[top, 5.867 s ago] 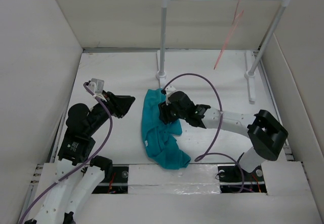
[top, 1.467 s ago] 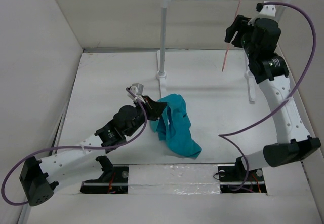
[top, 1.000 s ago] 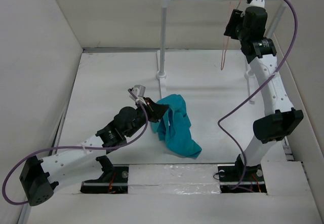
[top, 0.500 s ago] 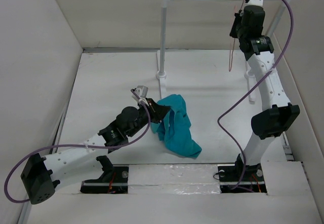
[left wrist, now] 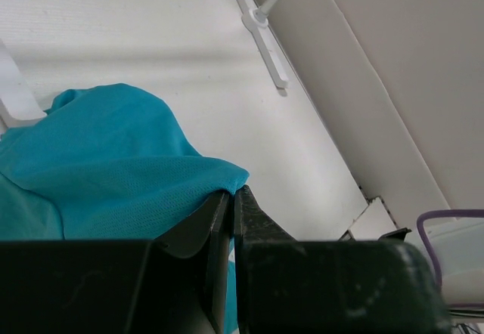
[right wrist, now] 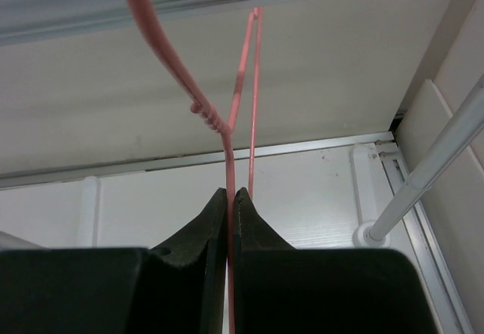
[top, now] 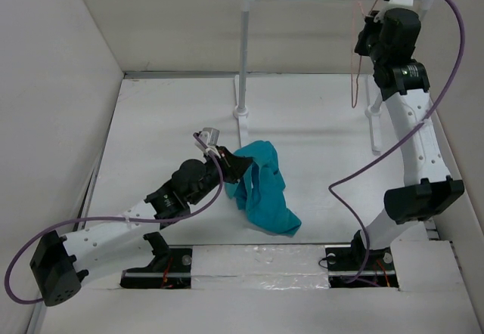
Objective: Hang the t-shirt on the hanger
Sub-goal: Pick up the hanger from the clothesline.
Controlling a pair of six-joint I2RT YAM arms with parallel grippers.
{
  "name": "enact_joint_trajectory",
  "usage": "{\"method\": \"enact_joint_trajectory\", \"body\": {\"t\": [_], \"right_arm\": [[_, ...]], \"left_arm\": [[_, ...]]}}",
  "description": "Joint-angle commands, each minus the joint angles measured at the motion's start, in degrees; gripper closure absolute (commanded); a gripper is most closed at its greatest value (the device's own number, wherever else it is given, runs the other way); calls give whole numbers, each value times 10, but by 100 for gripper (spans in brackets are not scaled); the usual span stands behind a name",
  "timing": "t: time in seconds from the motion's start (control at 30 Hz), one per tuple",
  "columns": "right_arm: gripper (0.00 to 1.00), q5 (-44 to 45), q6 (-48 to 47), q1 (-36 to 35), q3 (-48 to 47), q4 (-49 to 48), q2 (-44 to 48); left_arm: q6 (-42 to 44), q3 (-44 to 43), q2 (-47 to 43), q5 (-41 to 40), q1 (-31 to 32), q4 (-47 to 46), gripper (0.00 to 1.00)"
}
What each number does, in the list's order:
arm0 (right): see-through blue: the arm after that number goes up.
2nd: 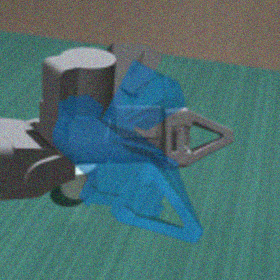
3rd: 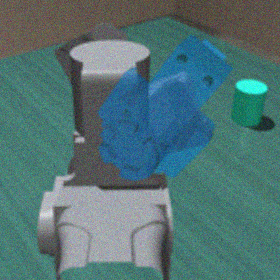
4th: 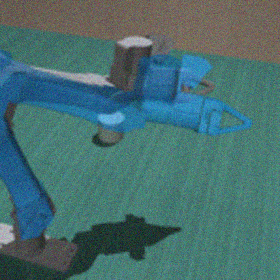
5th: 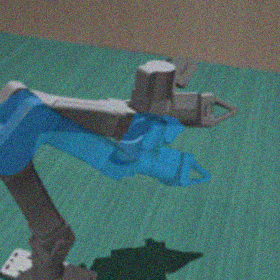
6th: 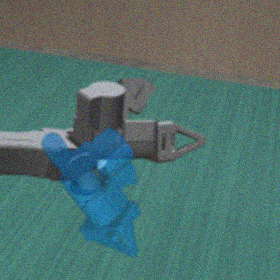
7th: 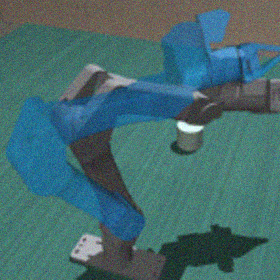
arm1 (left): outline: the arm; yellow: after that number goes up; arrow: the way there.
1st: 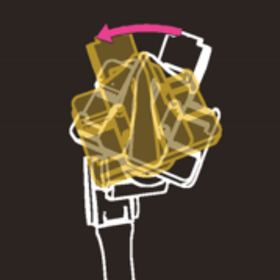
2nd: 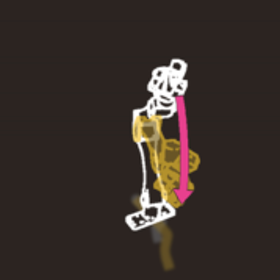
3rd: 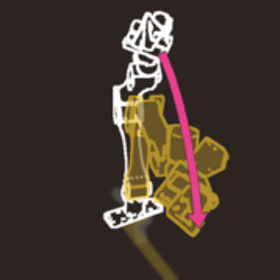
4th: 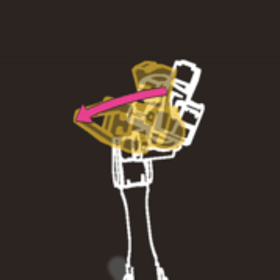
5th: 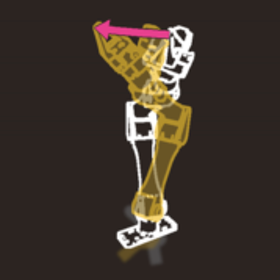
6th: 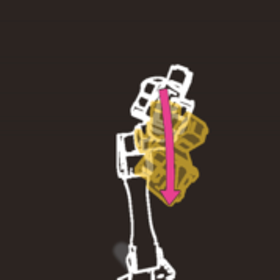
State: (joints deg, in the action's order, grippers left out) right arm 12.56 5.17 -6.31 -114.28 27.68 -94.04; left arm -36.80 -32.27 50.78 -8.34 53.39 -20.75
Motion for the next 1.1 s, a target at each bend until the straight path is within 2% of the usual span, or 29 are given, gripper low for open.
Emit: {"method": "enact_joint_trajectory", "body": {"t": [0.0,0.13,0.33,0.53,0.6,0.77,0.83,1.07], "right_arm": [[100,-62,10,19,27,-46,38],[100,-109,21,30,72,-50,59],[100,-148,29,30,166,-86,118],[100,-179,33,23,226,-104,192],[100,-186,37,16,251,-104,212],[100,-276,91,-49,364,-138,317],[100,-289,107,-84,447,-164,359],[100,-294,98,-182,535,-31,520]], "left_arm": [[24,-14,-24,-23,-1,-8,100],[40,-26,-31,-56,-1,-3,100],[51,-35,-13,-53,-34,-24,100],[28,-53,35,41,-116,-64,100],[25,-58,52,48,-129,-72,100],[22,-86,102,80,-173,-94,100],[17,-93,119,81,-182,-100,100],[24,-120,141,93,-204,-92,100]]}}
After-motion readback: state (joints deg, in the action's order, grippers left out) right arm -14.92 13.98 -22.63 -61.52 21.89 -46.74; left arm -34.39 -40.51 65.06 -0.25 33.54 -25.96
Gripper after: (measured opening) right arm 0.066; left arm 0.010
